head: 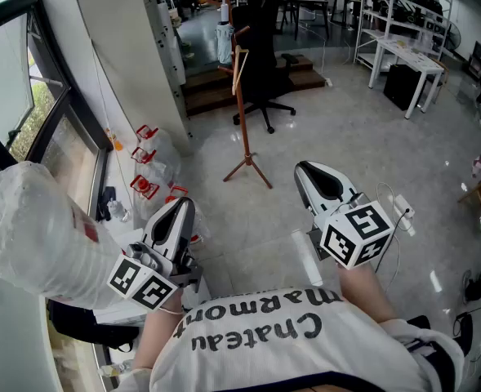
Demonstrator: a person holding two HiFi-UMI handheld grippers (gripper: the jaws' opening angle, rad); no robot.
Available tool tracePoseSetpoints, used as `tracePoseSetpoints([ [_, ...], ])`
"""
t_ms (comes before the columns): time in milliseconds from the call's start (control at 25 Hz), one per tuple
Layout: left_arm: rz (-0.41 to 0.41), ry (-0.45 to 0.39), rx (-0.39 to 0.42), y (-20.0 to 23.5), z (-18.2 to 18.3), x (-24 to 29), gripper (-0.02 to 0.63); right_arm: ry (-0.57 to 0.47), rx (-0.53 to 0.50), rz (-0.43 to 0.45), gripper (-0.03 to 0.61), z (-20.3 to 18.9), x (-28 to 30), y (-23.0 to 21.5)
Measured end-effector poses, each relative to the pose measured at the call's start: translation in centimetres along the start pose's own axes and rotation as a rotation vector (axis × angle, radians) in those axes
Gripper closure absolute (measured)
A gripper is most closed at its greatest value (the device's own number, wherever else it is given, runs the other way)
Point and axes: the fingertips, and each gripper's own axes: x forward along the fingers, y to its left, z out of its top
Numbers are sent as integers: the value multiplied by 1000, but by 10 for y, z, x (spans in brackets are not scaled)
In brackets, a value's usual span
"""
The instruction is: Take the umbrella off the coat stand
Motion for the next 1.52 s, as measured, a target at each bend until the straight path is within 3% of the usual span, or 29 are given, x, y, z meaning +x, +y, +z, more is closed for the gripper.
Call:
tracePoseSetpoints([
  [360, -19, 26, -31, 10, -10, -12, 589, 24, 37, -21, 535, -19, 7, 10],
  [520, -55, 64, -43, 17, -25, -20, 589, -57, 163, 16, 535, -23, 6, 22],
  [600, -62, 87, -61, 20, -36, -26, 589, -36, 213, 7, 535, -40, 6, 25],
  [800, -63, 133, -128, 37, -58, -31, 590, 167, 126, -52, 535, -90, 23, 32],
  [1000, -40, 131, -111, 63, -65, -22, 589, 190, 82, -35, 535, -94, 55, 30],
  [1280, -29, 78, -103, 93, -74, 26, 589, 153, 101, -30, 535, -102, 100, -27],
  [1520, 8, 37, -61, 133, -54, 92, 589, 56, 98, -5, 535, -53, 162, -82],
])
